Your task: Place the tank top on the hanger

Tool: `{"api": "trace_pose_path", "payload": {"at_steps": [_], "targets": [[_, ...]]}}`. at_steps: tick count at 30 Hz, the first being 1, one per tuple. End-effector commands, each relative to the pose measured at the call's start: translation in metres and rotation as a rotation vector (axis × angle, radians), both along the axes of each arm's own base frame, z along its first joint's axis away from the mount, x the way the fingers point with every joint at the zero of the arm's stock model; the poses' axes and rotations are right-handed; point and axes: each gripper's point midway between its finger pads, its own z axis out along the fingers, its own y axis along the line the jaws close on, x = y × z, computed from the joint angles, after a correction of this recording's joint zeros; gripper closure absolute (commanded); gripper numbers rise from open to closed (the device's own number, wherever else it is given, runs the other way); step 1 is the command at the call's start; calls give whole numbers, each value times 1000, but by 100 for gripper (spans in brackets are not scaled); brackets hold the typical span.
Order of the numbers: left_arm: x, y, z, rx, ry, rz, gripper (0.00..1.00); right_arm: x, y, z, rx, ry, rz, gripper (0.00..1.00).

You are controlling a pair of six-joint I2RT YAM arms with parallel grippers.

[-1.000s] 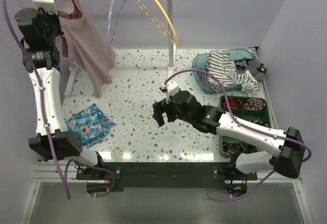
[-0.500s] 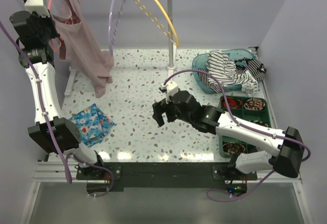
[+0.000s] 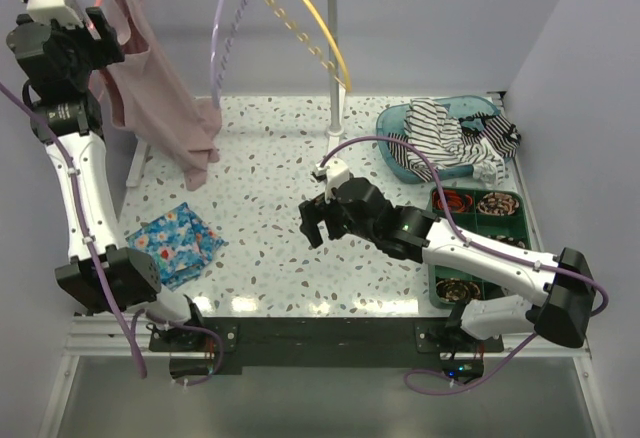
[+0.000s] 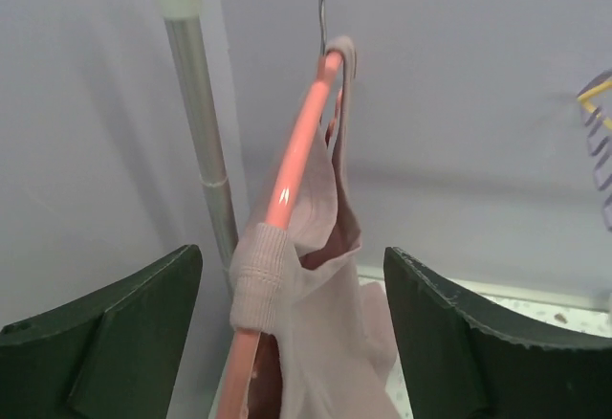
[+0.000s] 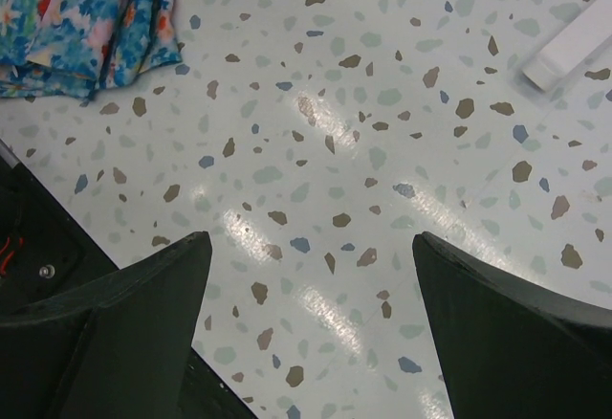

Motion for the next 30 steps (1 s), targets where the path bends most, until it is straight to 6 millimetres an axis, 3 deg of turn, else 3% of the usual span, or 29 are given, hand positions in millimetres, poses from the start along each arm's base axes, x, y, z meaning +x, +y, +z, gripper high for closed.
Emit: {"api": "trace_pose_path", "payload": {"at_steps": [1, 3, 5, 7, 8, 9, 11, 12, 14, 15, 16, 17, 18, 19, 20, 22, 23, 25, 26, 28, 29, 30], "targets": [[-43, -27, 88, 15, -221, -63, 13, 2, -4, 20, 33, -38, -21, 9], [-58, -54, 105, -3, -277, -180, 0, 3, -7, 26, 39, -51, -31, 9], [-75, -93, 121, -27, -322, -359, 0, 6, -13, 31, 40, -67, -56, 7], [-89, -121, 123, -72, -335, -449, 0, 5, -19, 36, 50, -75, -78, 6], [-92, -134, 122, -70, -330, -472, 0, 6, -22, 36, 51, -79, -94, 5], [-92, -167, 114, -83, -309, -536, 0, 6, -25, 38, 60, -84, -105, 5], [-104, -197, 107, -71, -299, -591, 0, 7, -37, 40, 67, -98, -150, 3], [-102, -219, 86, -96, -255, -640, 0, 8, -42, 41, 67, -108, -167, 2], [-113, -243, 72, -107, -237, -677, 0, 11, -62, 42, 61, -139, -239, 1], [-116, -274, 45, -122, -179, -745, 0, 13, -70, 43, 61, -153, -270, 1], [-121, -287, 34, -109, -156, -764, 0, 12, -79, 37, 55, -157, -297, 1], [-118, -295, 19, -115, -126, -734, 0, 10, -90, 45, 81, -175, -330, 1], [-127, -328, -9, -116, -61, -799, 0, 13, -104, 48, 87, -198, -390, 1], [-132, -339, -21, -119, -39, -810, 0, 11, -111, 41, 96, -188, -420, 1], [-139, -361, -52, -124, 27, -835, 0, 8, -122, 50, 138, -200, -448, 1], [-149, -380, -76, -156, 61, -856, 0, 6, -138, 42, 158, -191, -512, 1], [-159, -396, -109, -154, 127, -865, 0, 4, -144, 41, 177, -192, -534, 1], [-169, -411, -145, -175, 203, -857, 0, 0, -161, 37, 226, -183, -598, 1], [-176, -416, -177, -158, 269, -820, 0, -1, -165, 34, 240, -179, -617, 1], [-183, -415, -215, -187, 364, -768, 0, -6, -172, 28, 270, -160, -637, 1], [-190, -411, -246, -185, 424, -755, 0, -7, -174, 26, 272, -150, -644, 1], [-193, -407, -257, -209, 442, -742, 0, -9, -176, 21, 259, -139, -649, 1]]}}
